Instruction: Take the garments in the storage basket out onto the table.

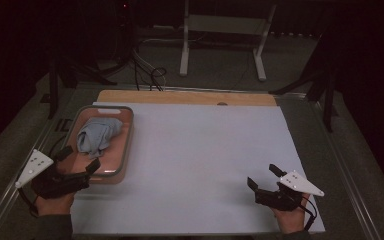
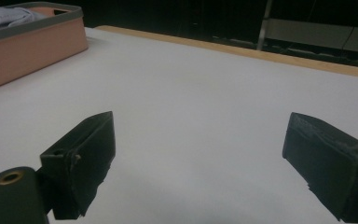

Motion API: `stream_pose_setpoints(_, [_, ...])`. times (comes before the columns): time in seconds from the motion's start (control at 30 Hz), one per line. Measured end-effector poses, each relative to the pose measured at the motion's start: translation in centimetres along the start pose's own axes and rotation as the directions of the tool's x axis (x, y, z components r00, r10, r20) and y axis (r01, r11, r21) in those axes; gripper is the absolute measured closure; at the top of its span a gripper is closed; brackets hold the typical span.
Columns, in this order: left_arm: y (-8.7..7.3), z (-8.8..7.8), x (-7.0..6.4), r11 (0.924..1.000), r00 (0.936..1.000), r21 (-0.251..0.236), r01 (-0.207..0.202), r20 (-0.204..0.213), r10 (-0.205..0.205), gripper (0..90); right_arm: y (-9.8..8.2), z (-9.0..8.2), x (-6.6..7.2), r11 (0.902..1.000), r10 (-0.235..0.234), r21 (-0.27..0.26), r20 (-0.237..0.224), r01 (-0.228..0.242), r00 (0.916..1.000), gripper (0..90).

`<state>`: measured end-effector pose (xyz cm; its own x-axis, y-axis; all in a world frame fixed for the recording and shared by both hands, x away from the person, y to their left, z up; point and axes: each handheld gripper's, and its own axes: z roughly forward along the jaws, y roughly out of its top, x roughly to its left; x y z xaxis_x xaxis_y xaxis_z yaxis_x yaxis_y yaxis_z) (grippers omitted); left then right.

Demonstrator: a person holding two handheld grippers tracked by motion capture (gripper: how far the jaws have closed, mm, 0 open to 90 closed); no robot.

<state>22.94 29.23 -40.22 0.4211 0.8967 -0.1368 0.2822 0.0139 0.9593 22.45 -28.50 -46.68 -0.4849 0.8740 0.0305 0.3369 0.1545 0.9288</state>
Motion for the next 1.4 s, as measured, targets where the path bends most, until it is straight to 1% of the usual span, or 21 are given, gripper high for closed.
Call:
stream_pose_setpoints(0.07, [1.0, 0.4, 0.6, 0.9997, 0.9998, 0.021, -0.014, -0.011, 0.014, 0.8, 0.0, 0.0, 0.1, 1.0, -0.009, -0.001, 0.004, 0.009, 1.0, 9.6])
stream_pose_setpoints(0.17, [1.5, 0.9, 1.3, 0.9993, 0.9998, 0.035, -0.009, -0.016, 0.01, 0.8, 0.0, 0.1, 0.1, 1.0, -0.009, 0.0, 0.004, 0.009, 0.9999, 9.5])
stream_pose_setpoints(0.33, [2.2, 2.0, 2.4, 0.9965, 0.9988, 0.081, -0.022, -0.042, 0.025, 0.8, -0.1, 0.1, 0.1, 0.9999, -0.012, 0.0, 0.003, 0.012, 0.9999, 9.5])
stream_pose_setpoints(0.43, [2.6, 2.5, 2.8, 0.995, 0.9982, 0.094, -0.032, -0.048, 0.037, 0.8, -0.1, 0.1, 0.1, 0.9999, -0.013, 0.002, 0.007, 0.013, 0.9999, 9.5])
stream_pose_setpoints(0.47, [2.8, 2.7, 3.0, 0.9946, 0.9974, 0.097, -0.038, -0.058, 0.043, 0.8, -0.1, 0.1, 0.1, 0.9999, -0.013, 0.001, 0.007, 0.013, 0.9999, 9.5])
stream_pose_setpoints(0.53, [3.2, 3.0, 3.4, 0.996, 0.9973, 0.087, -0.02, -0.068, 0.026, 0.8, -0.1, 0.1, 0.1, 0.9999, -0.012, 0.0, 0.008, 0.012, 0.9999, 9.5])
stream_pose_setpoints(0.6, [3.6, 3.3, 3.7, 0.9965, 0.9969, 0.083, -0.013, -0.076, 0.02, 0.8, -0.1, 0.1, 0.0, 0.9999, -0.012, 0.0, 0.008, 0.012, 0.9999, 9.5])
stream_pose_setpoints(0.63, [3.7, 3.4, 3.8, 0.9961, 0.9967, 0.086, -0.017, -0.078, 0.024, 0.8, -0.1, 0.1, 0.0, 0.9999, -0.012, 0.001, 0.008, 0.012, 0.9999, 9.5])
stream_pose_setpoints(0.67, [4.0, 3.7, 4.0, 0.995, 0.9955, 0.095, -0.03, -0.087, 0.038, 0.8, -0.1, 0.1, 0.0, 0.9999, -0.011, 0.001, 0.007, 0.011, 0.9999, 9.5])
stream_pose_setpoints(0.8, [4.8, 4.6, 4.4, 0.9923, 0.9936, 0.115, -0.045, -0.098, 0.057, 0.8, -0.1, 0.3, 0.1, 0.9998, -0.017, 0.01, 0.002, 0.017, 0.9999, 9.5])
stream_pose_setpoints(0.87, [5.0, 5.1, 4.7, 0.991, 0.9926, 0.125, -0.047, -0.105, 0.061, 0.8, -0.1, 0.3, 0.1, 0.9997, -0.019, 0.013, 0.0, 0.019, 0.9998, 9.5])
stream_pose_setpoints(0.9, [5.0, 5.1, 4.7, 0.991, 0.9926, 0.125, -0.047, -0.105, 0.061, 0.8, -0.1, 0.3, 0.1, 0.9997, -0.019, 0.013, 0.0, 0.019, 0.9998, 9.5])
stream_pose_setpoints(0.93, [5.1, 5.7, 4.9, 0.9894, 0.9919, 0.137, -0.047, -0.111, 0.062, 0.8, -0.2, 0.3, 0.1, 0.9997, -0.023, 0.011, 0.0, 0.023, 0.9997, 9.5])
stream_pose_setpoints(1.03, [5.0, 6.7, 5.3, 0.9837, 0.9899, 0.171, -0.054, -0.12, 0.075, 0.8, -0.2, 0.3, 0.1, 0.9998, -0.016, 0.012, -0.002, 0.016, 0.9999, 9.5])
stream_pose_setpoints(1.13, [4.9, 7.4, 5.7, 0.9814, 0.9897, 0.184, -0.054, -0.121, 0.077, 2.1, -0.2, 0.4, 0.0, 0.9998, -0.018, 0.013, -0.005, 0.018, 0.9998, 9.5])
stream_pose_setpoints(1.2, [4.7, 7.9, 6.0, 0.9779, 0.9869, 0.202, -0.054, -0.138, 0.083, 2.5, -0.2, 0.4, 0.0, 0.9997, -0.019, 0.016, -0.004, 0.019, 0.9998, 9.5])
stream_pose_setpoints(1.27, [4.6, 8.3, 6.3, 0.9761, 0.9868, 0.213, -0.044, -0.143, 0.076, 2.4, -0.2, 0.4, 0.0, 0.9997, -0.02, 0.017, -0.008, 0.02, 0.9998, 9.5])
stream_pose_setpoints(1.4, [4.3, 9.1, 6.8, 0.9709, 0.9835, 0.237, -0.03, -0.166, 0.072, 2.1, -0.2, 0.4, 0.0, 0.9996, -0.014, 0.023, -0.009, 0.015, 0.9999, 9.5])
